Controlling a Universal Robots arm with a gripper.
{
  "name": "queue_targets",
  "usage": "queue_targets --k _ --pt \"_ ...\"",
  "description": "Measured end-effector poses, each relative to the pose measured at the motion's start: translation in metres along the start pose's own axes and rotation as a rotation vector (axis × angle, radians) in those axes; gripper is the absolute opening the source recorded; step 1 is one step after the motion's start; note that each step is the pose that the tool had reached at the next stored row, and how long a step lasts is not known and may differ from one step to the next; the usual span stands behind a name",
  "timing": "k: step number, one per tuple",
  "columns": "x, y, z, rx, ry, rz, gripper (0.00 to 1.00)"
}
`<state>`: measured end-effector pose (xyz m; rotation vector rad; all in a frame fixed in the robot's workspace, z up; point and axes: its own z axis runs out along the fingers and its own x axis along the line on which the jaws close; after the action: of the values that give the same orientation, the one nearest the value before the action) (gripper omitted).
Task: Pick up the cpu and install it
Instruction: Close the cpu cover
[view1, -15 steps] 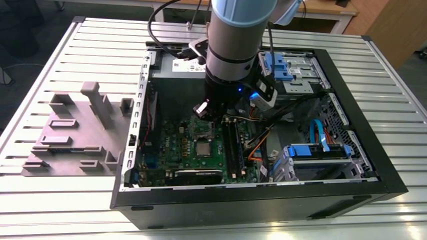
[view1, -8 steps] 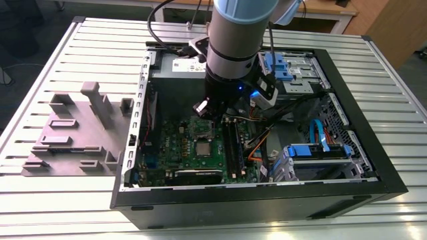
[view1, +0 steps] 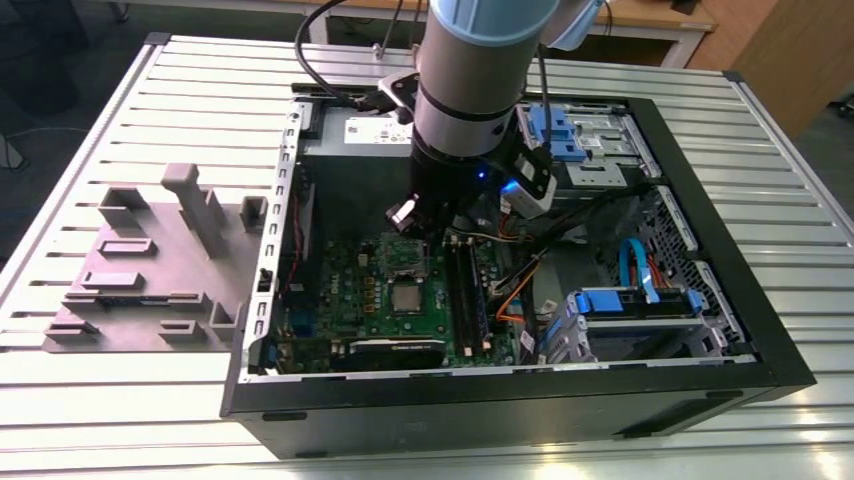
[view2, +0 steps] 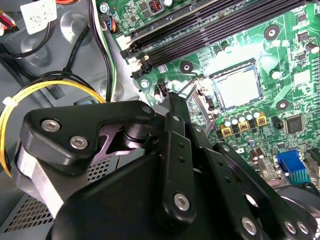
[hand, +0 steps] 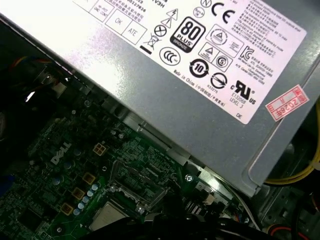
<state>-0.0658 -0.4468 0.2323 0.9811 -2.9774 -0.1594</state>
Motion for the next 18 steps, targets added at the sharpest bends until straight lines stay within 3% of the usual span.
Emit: queue_targets --k 7,18 --pt "-0.0016 -0.0016 -0.0001 -0.0034 0.0072 -0.022 0.10" --pt "-0.0018 -0.0026 -0.0002 -0.0056 0.0113 -0.044 0.10"
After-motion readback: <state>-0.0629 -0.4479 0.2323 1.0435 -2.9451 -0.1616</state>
